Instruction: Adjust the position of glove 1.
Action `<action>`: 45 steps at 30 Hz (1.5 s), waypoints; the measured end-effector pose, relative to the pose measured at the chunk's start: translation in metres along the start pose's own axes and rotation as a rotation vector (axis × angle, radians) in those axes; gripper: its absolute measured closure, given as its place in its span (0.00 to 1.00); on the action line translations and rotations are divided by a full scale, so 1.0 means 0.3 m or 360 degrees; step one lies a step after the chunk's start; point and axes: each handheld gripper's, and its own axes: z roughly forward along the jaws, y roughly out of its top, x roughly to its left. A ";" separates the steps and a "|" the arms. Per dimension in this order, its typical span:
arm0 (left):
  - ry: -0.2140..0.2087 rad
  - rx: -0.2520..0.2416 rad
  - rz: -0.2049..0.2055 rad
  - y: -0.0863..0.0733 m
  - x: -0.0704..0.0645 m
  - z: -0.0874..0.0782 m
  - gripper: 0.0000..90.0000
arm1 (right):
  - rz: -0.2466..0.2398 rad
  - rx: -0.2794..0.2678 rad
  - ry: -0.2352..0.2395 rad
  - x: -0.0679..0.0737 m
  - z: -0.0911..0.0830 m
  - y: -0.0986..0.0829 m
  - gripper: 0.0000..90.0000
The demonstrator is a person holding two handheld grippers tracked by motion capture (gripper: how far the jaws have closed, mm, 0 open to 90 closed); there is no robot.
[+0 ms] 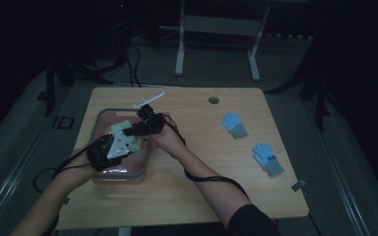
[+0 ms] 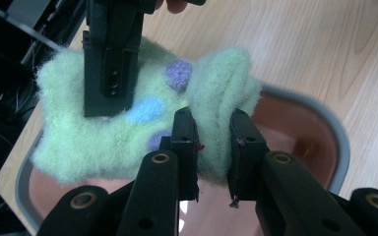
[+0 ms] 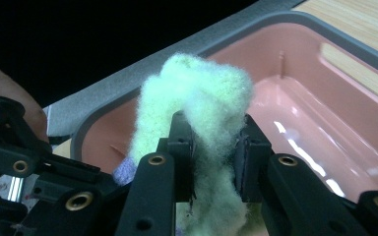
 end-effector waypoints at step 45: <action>-0.0278 0.0218 -0.0239 -0.053 0.049 0.191 0.36 | -0.0002 0.0207 -0.0052 -0.047 0.017 -0.075 0.60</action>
